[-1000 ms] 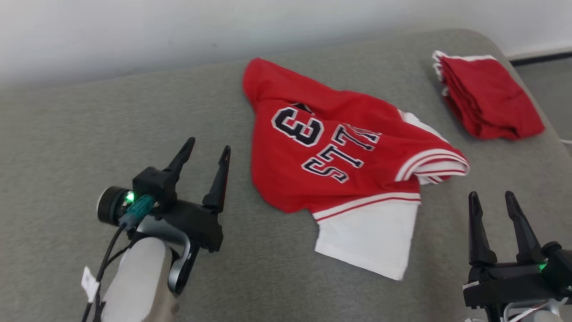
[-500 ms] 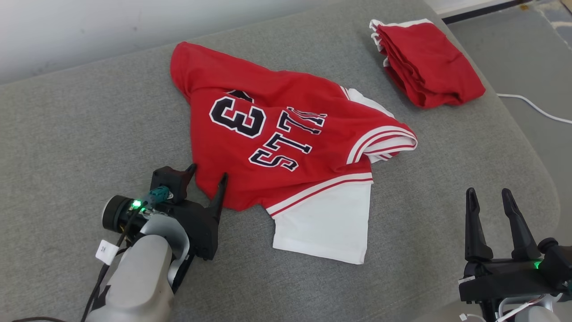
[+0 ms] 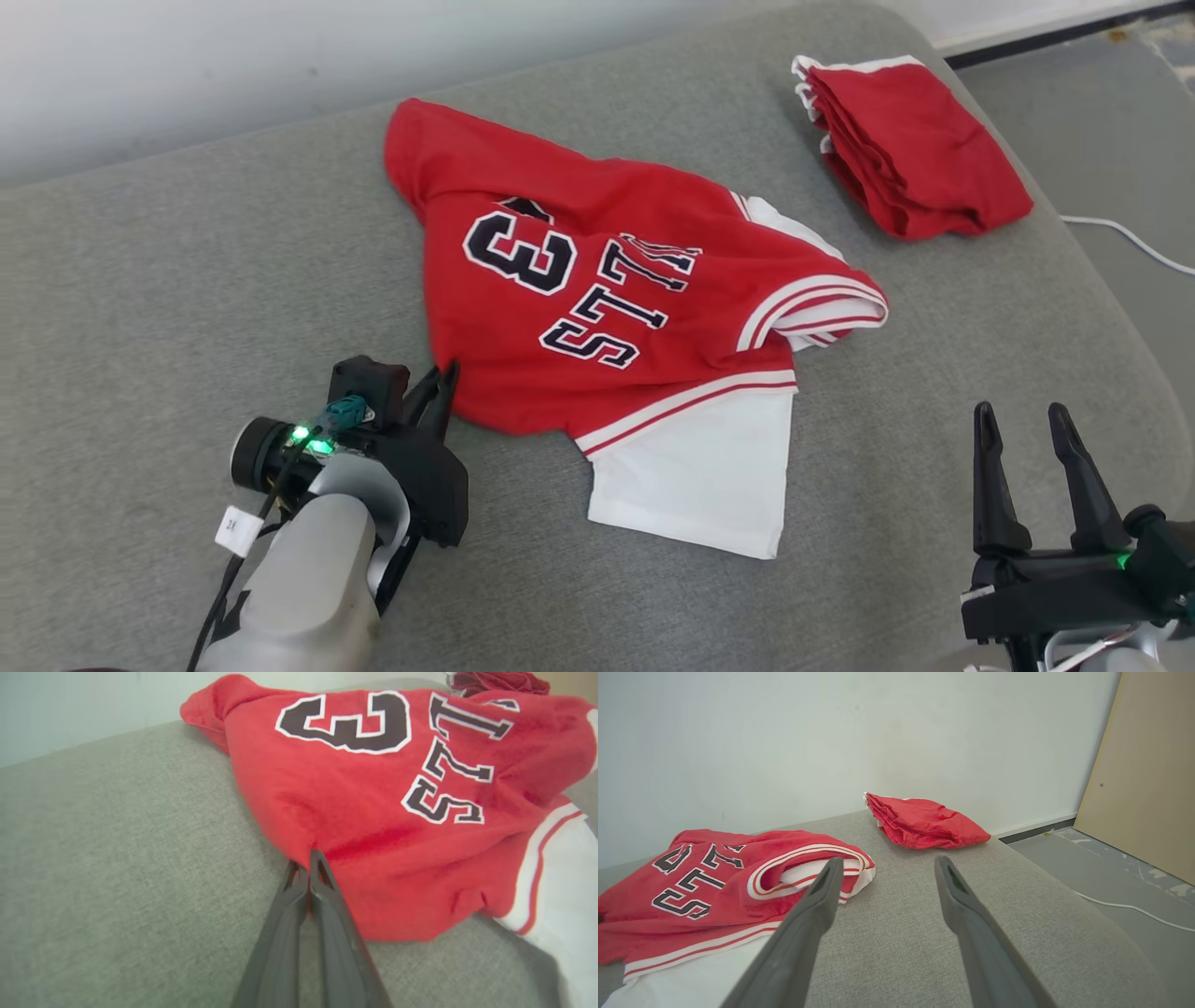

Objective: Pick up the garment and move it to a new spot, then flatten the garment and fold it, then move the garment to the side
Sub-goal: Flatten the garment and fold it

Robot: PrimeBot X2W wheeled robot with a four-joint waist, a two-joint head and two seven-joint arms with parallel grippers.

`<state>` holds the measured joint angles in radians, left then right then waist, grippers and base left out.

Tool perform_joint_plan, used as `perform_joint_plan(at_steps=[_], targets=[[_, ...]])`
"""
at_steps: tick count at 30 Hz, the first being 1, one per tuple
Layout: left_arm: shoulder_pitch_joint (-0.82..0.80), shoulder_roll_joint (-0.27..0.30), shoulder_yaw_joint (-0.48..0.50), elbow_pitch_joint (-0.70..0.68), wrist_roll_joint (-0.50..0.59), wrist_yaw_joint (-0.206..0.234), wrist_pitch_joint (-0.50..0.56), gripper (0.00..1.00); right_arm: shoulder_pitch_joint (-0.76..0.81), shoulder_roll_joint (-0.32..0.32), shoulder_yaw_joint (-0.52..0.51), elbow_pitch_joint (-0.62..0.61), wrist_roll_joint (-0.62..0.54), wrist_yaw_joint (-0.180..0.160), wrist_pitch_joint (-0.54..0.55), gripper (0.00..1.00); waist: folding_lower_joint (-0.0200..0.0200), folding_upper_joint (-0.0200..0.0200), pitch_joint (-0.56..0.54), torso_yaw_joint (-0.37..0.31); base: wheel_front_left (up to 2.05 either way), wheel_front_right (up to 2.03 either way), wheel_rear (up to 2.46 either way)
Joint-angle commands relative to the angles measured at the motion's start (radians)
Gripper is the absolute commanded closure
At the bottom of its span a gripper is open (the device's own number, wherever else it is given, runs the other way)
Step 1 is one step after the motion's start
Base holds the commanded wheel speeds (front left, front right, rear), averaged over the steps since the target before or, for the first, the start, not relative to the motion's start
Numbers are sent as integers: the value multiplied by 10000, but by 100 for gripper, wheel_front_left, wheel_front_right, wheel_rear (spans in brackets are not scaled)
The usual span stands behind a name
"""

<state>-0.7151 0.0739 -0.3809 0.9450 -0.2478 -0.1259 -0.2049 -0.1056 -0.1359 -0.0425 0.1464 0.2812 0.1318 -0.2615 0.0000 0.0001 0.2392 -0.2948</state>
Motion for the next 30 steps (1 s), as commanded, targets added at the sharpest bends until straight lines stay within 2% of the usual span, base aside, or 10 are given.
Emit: perform_joint_plan(at_steps=[1, 9, 18, 27, 30], targets=[[9, 18, 53, -111, -104, 61, -166, 100, 129, -86, -11, 25, -63, -26, -48, 0, 0, -1, -250, 295, 0, 0, 0], [1125, 512, 568, -1546, -321, 554, -579, 100, 553, -249, -181, 111, -73, -26, -48, 0, 0, -1, -853, 1454, 0, 0, 0], [3776, 1293, 1289, -4314, -692, 1414, -519, 100, 901, -349, -383, 224, -85, -26, -49, 0, 0, -1, -1240, 2602, 0, 0, 0], [6052, 1704, 1431, -7547, -735, 2355, 557, 100, 947, -368, -397, 305, -122, -26, -49, 0, 0, -1, -1269, 3066, 0, 0, 0], [6323, 1699, 1338, -8043, -703, 2456, 759, 100, 909, -382, -354, 330, -101, -26, -49, 0, 0, -1, -1257, 3058, 0, 0, 0]])
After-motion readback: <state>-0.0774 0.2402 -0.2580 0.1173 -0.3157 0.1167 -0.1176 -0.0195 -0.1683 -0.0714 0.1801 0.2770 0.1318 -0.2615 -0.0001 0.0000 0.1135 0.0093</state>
